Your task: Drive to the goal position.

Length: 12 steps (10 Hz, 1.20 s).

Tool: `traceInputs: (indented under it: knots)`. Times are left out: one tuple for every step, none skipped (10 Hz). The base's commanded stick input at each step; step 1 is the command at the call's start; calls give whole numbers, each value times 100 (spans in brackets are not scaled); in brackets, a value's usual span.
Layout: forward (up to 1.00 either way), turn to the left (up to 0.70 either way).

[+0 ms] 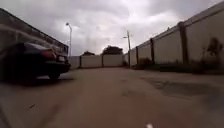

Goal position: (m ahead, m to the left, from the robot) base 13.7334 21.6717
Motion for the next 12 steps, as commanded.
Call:
traceInputs:
  knots:
    - [100,6]
    - [100,0]
    - [100,0]
    - [100,0]
    - [100,0]
    - [100,0]
    - [100,0]
    - [100,0]
    - [100,0]
    - [100,0]
    - [100,0]
    - [100,0]
